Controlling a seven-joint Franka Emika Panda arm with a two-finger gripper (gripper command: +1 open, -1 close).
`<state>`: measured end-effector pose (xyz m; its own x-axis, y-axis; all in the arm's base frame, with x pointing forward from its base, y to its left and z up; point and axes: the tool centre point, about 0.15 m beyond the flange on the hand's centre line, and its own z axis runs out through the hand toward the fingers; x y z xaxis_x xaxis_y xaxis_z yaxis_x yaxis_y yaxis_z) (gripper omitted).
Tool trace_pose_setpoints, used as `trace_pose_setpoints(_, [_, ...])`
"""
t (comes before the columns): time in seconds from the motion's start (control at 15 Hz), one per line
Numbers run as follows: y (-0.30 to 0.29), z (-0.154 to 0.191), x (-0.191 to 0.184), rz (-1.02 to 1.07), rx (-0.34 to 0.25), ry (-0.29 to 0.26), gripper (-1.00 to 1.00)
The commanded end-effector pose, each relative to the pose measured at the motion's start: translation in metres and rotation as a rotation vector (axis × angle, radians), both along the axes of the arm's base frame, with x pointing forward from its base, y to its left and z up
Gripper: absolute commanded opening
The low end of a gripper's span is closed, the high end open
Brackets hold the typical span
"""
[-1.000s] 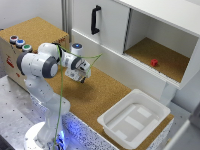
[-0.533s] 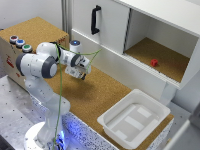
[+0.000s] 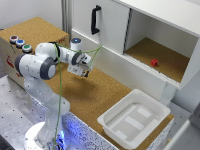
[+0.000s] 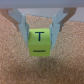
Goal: Grasp the yellow block, then rotate it right
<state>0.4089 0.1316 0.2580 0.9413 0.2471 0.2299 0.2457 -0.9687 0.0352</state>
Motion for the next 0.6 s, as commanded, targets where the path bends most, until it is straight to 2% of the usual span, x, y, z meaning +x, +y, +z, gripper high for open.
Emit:
trace_pose_setpoints(0.0, [0.019,-0.002,0.024,-0.169,-0.028,0.131,-1.00])
trace_pose_setpoints(0.27, [0.028,0.007,0.014,-0.414,0.013,0.101,-1.00])
trace_pose_setpoints(0.4, [0.030,0.008,0.007,-0.559,0.001,0.079,-1.00])
trace_pose_setpoints(0.53, [0.027,-0.003,0.000,-0.685,-0.007,0.083,-1.00])
